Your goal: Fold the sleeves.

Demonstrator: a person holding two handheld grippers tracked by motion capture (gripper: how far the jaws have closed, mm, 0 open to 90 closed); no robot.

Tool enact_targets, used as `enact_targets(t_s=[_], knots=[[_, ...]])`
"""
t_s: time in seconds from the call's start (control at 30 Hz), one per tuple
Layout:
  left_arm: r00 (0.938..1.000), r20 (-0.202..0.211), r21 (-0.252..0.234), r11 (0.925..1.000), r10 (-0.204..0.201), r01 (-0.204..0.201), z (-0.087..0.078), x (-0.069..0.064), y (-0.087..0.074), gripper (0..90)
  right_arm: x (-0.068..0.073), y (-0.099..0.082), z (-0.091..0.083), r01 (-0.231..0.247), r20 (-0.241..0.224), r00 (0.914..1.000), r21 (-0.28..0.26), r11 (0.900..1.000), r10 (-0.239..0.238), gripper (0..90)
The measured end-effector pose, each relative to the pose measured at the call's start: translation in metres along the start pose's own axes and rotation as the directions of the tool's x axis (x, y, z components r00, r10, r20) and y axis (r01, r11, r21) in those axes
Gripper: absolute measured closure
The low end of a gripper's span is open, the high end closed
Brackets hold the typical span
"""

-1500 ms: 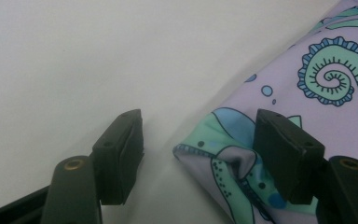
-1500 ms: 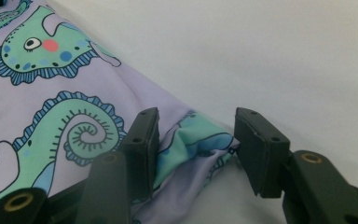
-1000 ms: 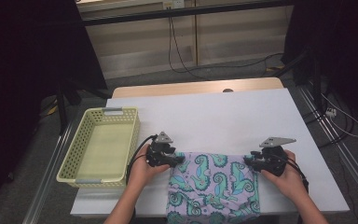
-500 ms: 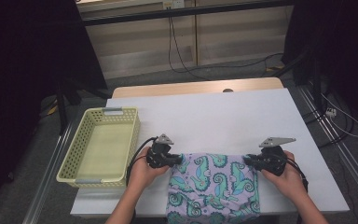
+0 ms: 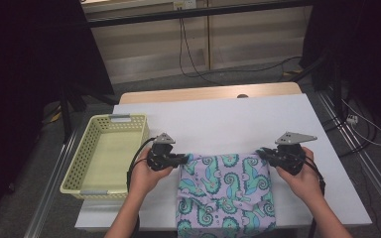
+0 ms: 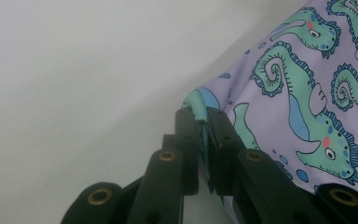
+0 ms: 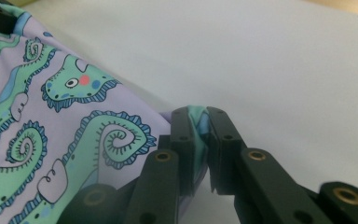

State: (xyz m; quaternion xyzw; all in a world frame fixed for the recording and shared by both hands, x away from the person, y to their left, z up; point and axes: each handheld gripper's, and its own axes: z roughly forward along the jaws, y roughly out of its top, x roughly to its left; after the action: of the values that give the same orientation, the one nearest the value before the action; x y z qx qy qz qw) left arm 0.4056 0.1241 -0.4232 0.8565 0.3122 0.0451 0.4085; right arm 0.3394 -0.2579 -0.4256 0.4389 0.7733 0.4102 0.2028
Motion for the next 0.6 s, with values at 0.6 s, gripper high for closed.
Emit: enact_targets(t_s=[0.6], knots=[[0.9975, -0.067, -0.043, 0.9989, -0.025, 0.022, 0.007, 0.030, 0.024, 84.3, -0.018, 0.033, 0.025, -0.047, 0.045, 0.9978, -0.047, 0.9978, 0.049, 82.7]])
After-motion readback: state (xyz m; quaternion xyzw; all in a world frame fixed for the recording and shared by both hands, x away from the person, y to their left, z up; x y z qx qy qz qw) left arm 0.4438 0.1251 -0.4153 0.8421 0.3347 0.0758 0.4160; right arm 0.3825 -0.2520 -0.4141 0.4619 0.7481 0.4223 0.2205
